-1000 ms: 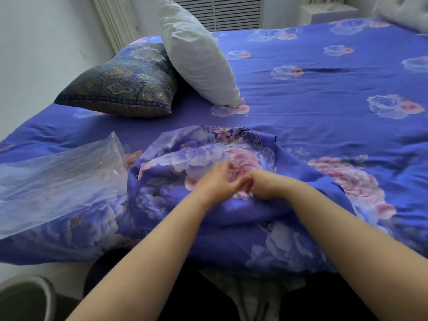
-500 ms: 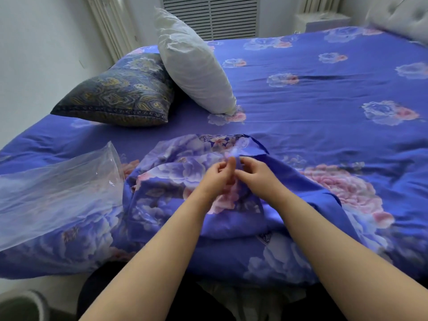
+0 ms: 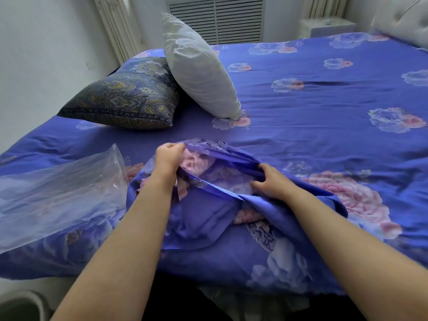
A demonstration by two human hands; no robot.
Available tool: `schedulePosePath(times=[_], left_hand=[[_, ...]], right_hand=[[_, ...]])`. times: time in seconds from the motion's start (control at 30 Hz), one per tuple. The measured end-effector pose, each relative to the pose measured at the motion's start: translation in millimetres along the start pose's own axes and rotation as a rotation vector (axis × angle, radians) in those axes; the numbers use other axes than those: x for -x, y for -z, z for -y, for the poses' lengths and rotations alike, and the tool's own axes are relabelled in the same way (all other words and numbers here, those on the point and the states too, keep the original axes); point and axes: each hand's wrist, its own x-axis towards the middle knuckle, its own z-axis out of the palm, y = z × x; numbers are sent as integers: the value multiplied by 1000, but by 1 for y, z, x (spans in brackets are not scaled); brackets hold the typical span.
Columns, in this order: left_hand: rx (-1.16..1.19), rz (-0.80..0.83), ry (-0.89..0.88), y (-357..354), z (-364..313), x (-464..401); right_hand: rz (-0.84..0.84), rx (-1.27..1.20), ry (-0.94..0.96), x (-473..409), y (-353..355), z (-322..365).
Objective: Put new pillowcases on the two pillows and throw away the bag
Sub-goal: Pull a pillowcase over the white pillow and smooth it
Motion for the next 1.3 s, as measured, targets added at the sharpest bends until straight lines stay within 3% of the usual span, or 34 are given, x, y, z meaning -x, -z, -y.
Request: schedulePosePath(times=[0.07,0.17,0.4,0.53,0.63,0.8,0.97,1.03,1.13,1.2,1.3], left_hand=[[-164,-33,30,5,19,-10],[-325,-75,29,4,24,-21],[-492,-47,-255,-37,-21,-61],[-532,-63,-321,-61,-36,-101],[-565,-34,-393,-78,-54,-139],[-500,-260,-545,-89,-123,-196],[-618,-163,-417,-96,-138,-223],[-572,-191,-383,-97,-118,-218],[-409,-293,-559,-88,-92,-203],[-253,-297,-638,-79,-84,-190],[70,-234,-583,-72,-86,-161]], right_hand=[[-64,101,8,-6,9,14],[-213,-16,46,-19,18,35],[-109,-186,63,-80,18,73],[-237,-420,70,-116,25,99],[-259,-464,110,-150,38,117],[-94,-526,113,-197,40,126],[-27,-579,64,-206,18,105],[-135,-619,44,-207,11,100],[-332,-618,12,-203,14,96],[-391,-579,38,-196,20,97],[-428,-382,132,-182,27,104]])
